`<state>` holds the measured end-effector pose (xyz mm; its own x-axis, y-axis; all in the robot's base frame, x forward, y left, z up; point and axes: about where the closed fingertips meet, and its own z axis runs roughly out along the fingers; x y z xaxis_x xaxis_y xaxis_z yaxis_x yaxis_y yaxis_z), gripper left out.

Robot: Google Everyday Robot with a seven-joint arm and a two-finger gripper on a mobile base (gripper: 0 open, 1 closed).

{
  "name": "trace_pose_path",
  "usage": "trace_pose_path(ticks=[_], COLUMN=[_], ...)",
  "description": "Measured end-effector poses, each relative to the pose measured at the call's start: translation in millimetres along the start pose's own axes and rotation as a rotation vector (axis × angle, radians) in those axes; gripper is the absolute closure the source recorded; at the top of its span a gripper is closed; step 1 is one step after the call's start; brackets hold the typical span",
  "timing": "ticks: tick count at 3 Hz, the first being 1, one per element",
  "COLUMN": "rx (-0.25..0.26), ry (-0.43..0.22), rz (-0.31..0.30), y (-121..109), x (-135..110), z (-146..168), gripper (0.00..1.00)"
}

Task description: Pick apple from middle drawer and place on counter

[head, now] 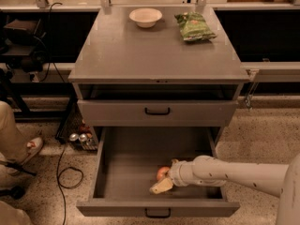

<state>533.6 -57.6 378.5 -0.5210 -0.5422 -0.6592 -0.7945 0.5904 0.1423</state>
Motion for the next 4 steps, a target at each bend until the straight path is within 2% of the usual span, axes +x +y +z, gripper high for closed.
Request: trace_pose_path(ticks=[2, 3, 4], rx=[-0.022, -0.045, -0.046], ry=[-0.018, -0.054, -0.12], rz=[-0.012, -0.055, -0.131], y=[2, 9, 5], x=[11, 3, -21], z=[-4, -34, -114], gripper=[0.49, 0.73, 0.96])
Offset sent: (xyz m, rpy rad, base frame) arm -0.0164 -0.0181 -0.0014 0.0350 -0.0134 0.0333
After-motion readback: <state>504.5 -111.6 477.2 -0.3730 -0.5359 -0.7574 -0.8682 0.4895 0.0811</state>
